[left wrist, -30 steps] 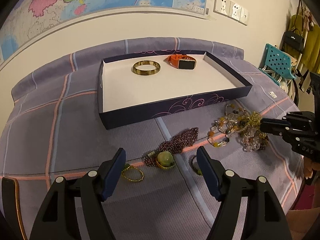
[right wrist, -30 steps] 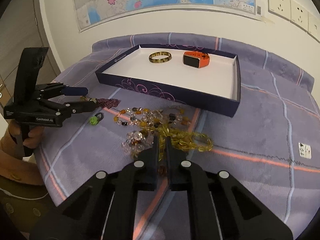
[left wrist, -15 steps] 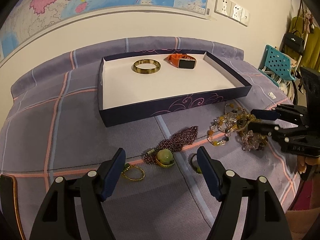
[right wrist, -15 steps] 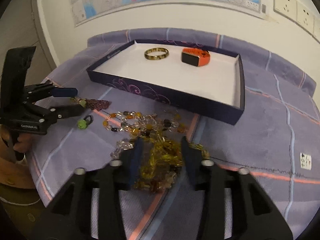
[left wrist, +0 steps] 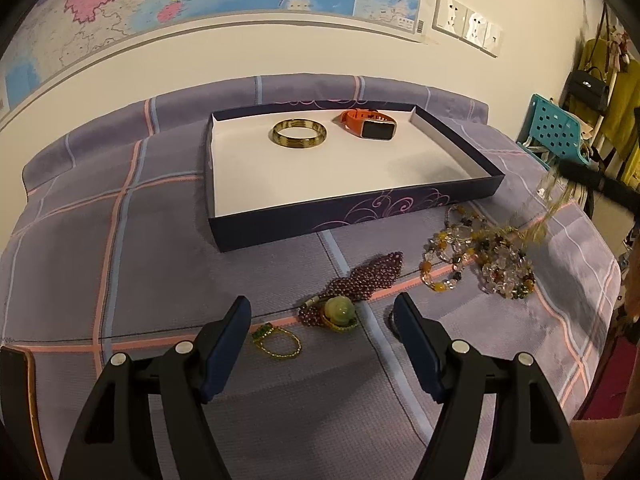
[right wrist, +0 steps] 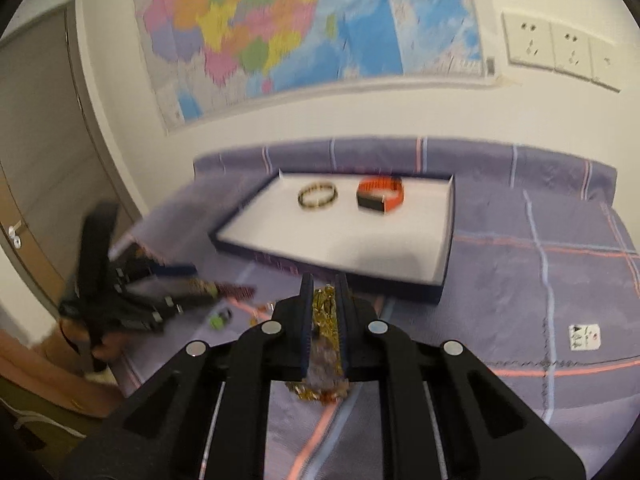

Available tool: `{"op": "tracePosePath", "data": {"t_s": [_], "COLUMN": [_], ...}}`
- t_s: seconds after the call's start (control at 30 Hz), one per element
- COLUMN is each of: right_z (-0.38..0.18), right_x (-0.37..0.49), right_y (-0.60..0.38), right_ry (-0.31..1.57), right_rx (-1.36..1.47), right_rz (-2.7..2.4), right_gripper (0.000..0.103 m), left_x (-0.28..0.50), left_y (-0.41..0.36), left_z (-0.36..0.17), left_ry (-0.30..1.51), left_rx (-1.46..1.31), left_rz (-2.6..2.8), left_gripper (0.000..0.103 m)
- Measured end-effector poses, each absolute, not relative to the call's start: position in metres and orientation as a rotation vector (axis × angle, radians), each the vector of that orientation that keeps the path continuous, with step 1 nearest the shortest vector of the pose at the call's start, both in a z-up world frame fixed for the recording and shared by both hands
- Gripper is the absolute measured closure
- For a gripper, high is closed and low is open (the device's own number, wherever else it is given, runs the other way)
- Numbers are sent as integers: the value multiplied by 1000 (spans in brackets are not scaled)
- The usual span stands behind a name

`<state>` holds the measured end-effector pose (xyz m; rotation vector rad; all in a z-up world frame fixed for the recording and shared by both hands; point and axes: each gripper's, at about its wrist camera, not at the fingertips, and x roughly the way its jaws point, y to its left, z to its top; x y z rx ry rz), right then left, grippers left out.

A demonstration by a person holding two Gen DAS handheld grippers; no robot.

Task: Organize jewelry
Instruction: 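Lift the yellow necklace with the right tool while the left tool grasps the small gold ring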

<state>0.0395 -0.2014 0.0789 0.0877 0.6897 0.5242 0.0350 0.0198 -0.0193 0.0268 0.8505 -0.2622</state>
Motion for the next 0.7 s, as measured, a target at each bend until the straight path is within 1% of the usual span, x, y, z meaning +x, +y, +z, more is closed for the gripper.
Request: {"op": "tracePosePath", "data": {"t_s": [0.37,0.4,0.5,0.6,0.7], "right_z": [139,142,146,142,137], "right_x": [28,27,26,26,27], "right_y": [-224,-225,-226,-229,-231], "right_ry": [518,510,498,510,523], "right_rx": [157,160,152,166,174], "right_rz": [512,511,499,495,491], "right_gripper": [92,92,92,92,92], "left_x": [26,25,23,21,19], "left_y": [18,18,18,19,24], "left_z": [-20,-21,-22,-23,-20], "left_ry": [846,848,851,850,841], "left_rx": [53,55,67,72,66], "left_rz": [-309,-312,-317,-326,-314], "left_gripper": [33,35,44,47,47]}}
